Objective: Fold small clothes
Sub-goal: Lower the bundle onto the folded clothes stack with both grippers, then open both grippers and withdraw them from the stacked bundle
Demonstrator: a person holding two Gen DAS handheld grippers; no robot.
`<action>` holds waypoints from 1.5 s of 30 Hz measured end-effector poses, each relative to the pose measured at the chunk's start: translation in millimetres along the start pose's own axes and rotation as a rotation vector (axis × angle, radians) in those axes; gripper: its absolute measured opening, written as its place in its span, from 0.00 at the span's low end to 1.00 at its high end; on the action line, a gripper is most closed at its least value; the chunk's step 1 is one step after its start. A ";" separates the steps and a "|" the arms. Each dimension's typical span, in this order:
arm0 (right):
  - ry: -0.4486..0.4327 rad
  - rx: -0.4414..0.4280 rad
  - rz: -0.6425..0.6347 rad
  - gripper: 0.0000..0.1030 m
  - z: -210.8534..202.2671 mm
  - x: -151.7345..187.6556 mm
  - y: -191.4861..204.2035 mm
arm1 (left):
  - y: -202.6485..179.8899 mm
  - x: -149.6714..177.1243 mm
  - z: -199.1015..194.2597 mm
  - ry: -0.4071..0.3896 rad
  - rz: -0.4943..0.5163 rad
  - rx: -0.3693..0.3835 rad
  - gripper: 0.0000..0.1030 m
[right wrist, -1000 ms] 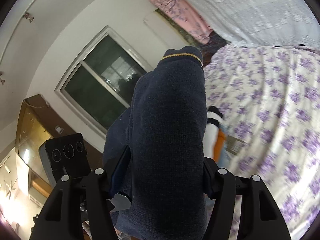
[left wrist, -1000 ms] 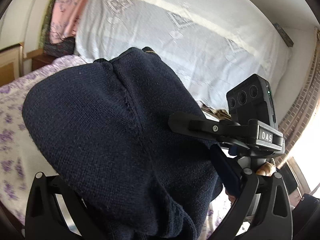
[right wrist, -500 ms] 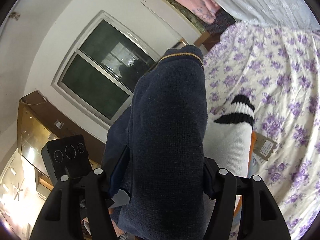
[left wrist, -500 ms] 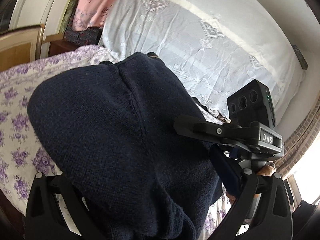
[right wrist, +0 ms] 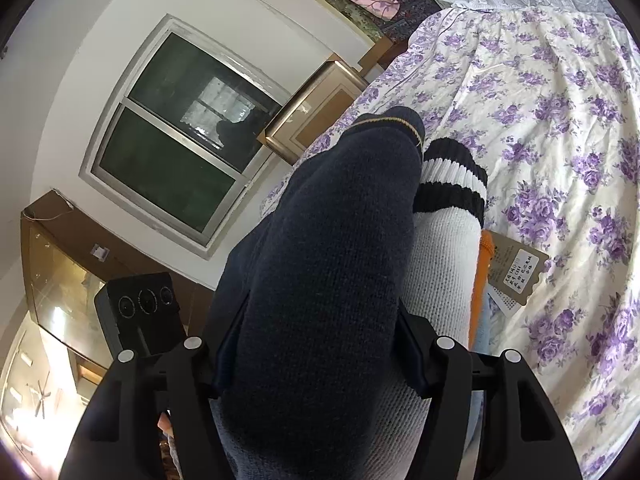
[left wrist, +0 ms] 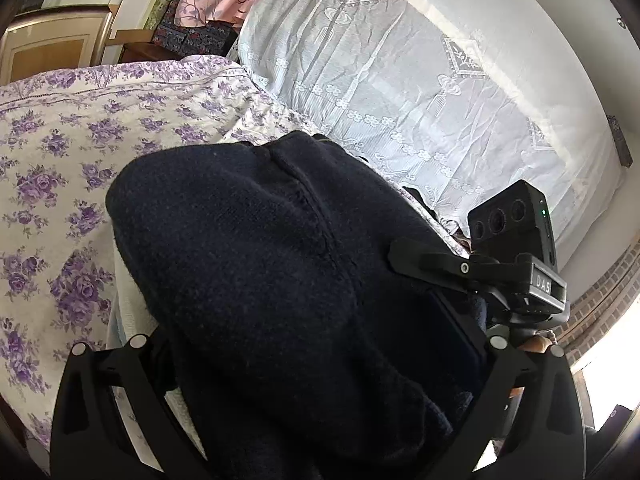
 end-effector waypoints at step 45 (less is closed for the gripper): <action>-0.182 0.403 -0.352 0.94 -112.3 59.3 25.3 | -18.1 32.5 -80.8 -0.128 0.106 -0.673 0.96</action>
Point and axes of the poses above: each gripper's, at about its wrist camera, not at the fingertips, and z roughly the way its jaws point, y to its left, x to its underside, the point moved 10 cm from there along z, roughly the way its jaws point, and after that the axes turned 2 degrees about -x, right-handed, at the moved point
